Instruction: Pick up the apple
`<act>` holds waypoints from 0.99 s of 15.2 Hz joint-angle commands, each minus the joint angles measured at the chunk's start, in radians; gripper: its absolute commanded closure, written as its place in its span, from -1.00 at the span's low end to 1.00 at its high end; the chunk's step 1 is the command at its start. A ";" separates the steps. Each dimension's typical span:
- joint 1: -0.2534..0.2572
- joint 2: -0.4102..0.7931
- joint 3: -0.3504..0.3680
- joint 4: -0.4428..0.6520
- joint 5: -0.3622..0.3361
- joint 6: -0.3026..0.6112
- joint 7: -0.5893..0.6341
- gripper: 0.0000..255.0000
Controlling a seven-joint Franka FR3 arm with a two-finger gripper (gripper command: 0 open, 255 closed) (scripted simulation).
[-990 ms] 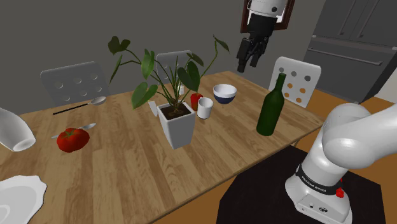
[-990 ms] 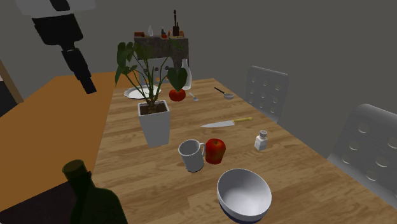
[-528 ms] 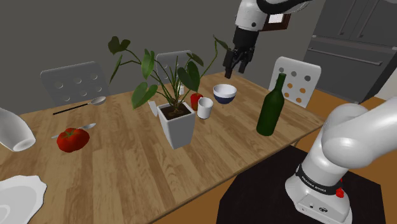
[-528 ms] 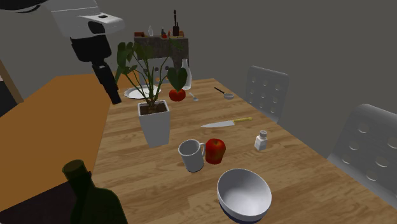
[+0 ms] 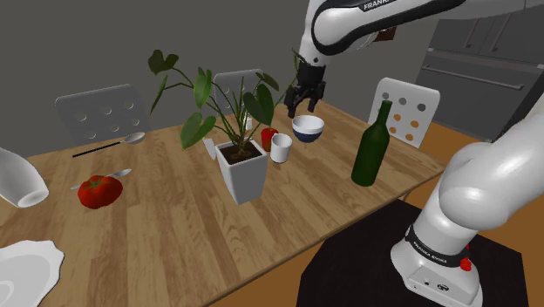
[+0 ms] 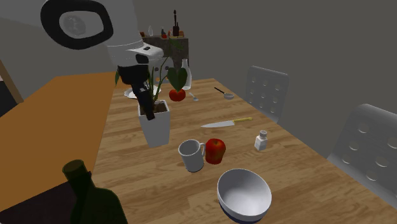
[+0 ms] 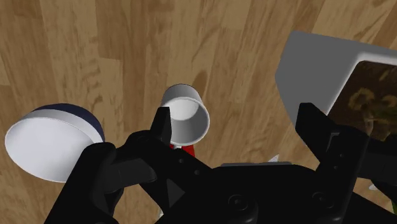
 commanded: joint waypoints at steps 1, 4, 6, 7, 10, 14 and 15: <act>-0.007 0.067 -0.001 0.013 -0.002 0.056 0.013 -1.00; -0.018 0.175 -0.007 0.053 -0.005 0.125 0.025 -1.00; -0.026 0.248 -0.012 0.085 -0.007 0.166 0.034 -1.00; -0.029 0.284 -0.015 0.103 -0.007 0.185 0.038 -1.00; -0.039 0.395 -0.023 0.164 -0.007 0.235 0.049 -1.00; -0.051 0.543 -0.036 0.262 -0.004 0.286 0.063 -1.00; -0.054 0.580 -0.039 0.289 -0.002 0.296 0.066 -1.00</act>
